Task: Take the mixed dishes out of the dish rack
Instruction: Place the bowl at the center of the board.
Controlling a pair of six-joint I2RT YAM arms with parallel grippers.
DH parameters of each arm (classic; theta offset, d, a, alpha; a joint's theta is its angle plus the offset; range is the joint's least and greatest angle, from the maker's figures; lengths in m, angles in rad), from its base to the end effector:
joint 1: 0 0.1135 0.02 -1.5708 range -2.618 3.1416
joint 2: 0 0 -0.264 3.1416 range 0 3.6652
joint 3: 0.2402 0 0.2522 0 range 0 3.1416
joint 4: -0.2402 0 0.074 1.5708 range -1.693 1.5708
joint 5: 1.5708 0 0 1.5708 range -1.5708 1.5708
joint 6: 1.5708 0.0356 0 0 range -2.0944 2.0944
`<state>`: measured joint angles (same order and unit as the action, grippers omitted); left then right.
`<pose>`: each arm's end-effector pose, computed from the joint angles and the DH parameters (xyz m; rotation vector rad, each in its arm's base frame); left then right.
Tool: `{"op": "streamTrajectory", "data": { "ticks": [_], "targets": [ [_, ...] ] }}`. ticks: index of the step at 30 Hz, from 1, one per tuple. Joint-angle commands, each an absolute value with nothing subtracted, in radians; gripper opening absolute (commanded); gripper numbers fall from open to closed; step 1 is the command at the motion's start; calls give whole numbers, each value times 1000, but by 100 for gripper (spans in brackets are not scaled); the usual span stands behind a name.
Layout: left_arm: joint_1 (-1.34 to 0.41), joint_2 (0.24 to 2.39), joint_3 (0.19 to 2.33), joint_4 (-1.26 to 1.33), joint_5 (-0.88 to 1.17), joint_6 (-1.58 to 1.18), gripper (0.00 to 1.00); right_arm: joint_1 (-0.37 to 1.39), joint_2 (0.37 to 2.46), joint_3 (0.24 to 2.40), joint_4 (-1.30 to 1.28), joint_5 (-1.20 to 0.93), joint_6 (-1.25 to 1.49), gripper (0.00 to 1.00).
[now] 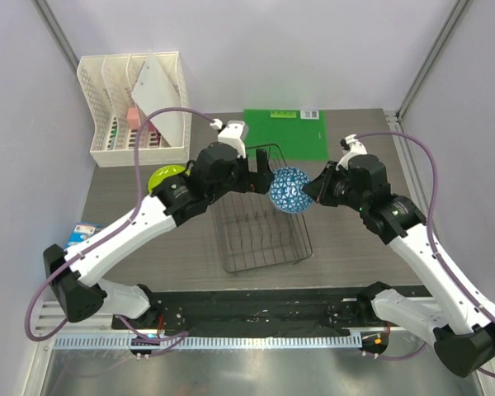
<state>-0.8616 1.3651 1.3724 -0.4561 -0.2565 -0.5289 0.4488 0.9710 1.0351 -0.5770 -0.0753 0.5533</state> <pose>0.2076 -0.2281 0.3867 0.1760 2.0529 -0.6233 0.1853 0.0922 0.3533 0.0652 2.1554 0.6765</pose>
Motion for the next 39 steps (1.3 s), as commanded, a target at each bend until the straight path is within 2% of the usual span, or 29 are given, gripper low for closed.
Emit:
{"op": "streamTrajectory", "data": {
  "ticks": [1, 9, 15, 26, 31, 39],
  "targets": [
    [-815, 1229, 1298, -492, -433, -528, 100, 397, 870, 1046, -719, 201, 551, 1],
    [-815, 1117, 1164, -503, -500, -552, 100, 234, 730, 907, -773, 207, 594, 1],
    [-813, 1097, 1134, -488, -489, -546, 100, 218, 667, 871, -787, 196, 621, 1],
    [-815, 1107, 1092, -538, -523, -659, 100, 216, 677, 755, -827, 304, 767, 1],
    [-813, 1124, 1104, -613, -563, -713, 100, 209, 669, 657, -721, 311, 900, 1],
    [-813, 1105, 1062, -615, -558, -770, 98, 199, 816, 575, -554, 347, 913, 1]
  ]
}}
